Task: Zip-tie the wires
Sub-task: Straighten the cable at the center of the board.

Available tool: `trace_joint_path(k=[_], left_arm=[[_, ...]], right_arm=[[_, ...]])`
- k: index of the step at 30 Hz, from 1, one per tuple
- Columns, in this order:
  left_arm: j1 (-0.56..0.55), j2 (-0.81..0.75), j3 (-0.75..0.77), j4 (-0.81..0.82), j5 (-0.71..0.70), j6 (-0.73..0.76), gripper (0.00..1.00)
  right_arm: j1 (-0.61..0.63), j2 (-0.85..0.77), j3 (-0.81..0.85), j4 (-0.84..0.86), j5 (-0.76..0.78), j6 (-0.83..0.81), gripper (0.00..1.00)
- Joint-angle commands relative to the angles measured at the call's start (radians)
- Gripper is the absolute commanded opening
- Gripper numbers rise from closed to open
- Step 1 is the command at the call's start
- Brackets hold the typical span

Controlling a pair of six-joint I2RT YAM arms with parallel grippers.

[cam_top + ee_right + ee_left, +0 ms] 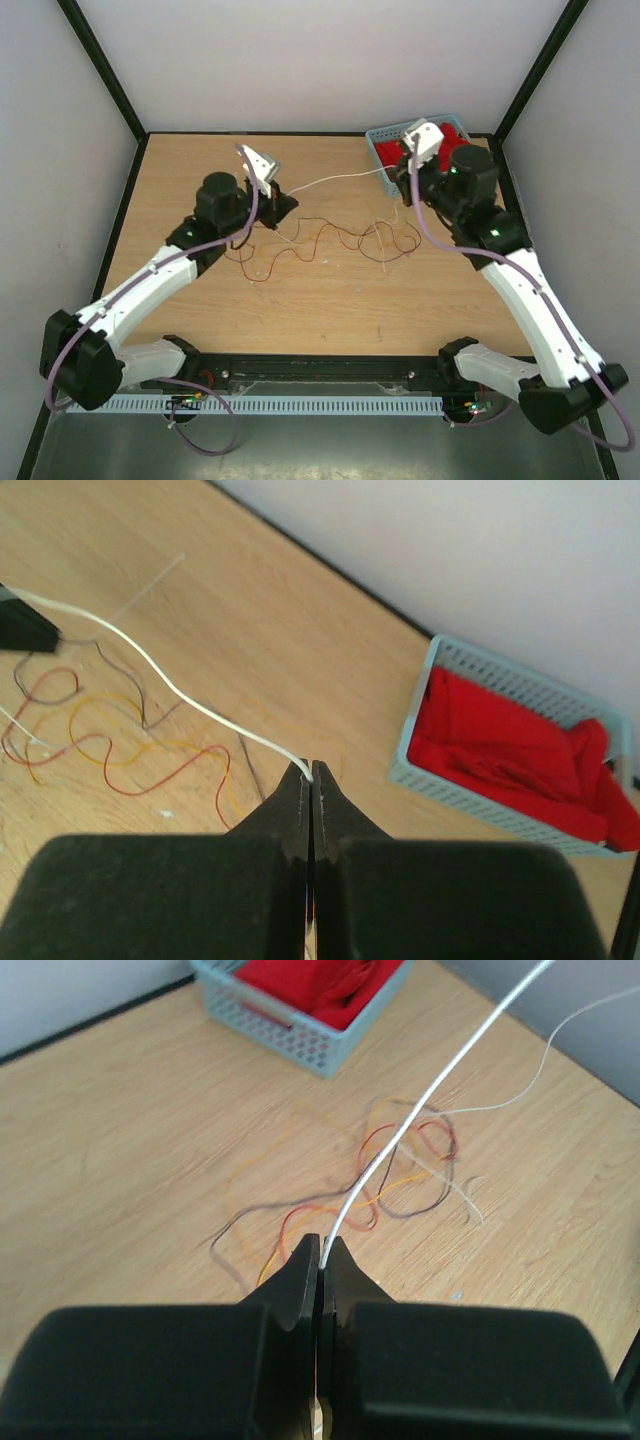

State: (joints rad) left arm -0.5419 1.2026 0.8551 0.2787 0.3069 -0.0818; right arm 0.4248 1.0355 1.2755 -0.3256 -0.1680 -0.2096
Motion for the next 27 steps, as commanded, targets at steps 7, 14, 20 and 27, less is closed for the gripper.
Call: trace_joint_path(k=[7, 14, 20, 27], left_arm=[[0.235, -0.056, 0.235, -0.824, 0.057, 0.054, 0.0], [0.382, 0.013, 0.283, -0.933, 0.195, 0.048, 0.0], [0.422, 0.13, 0.252, -0.941, 0.19, 0.038, 0.02], [0.444, 0.274, 0.272, -0.941, 0.117, 0.01, 0.01]], right_arm=[[0.037, 0.196, -0.092, 0.113, -0.051, 0.023, 0.0], [0.094, 0.335, -0.171, 0.243, -0.119, 0.09, 0.0], [0.113, 0.466, -0.226, 0.331, -0.136, 0.129, 0.04], [0.146, 0.6, -0.243, 0.421, -0.182, 0.195, 0.08]])
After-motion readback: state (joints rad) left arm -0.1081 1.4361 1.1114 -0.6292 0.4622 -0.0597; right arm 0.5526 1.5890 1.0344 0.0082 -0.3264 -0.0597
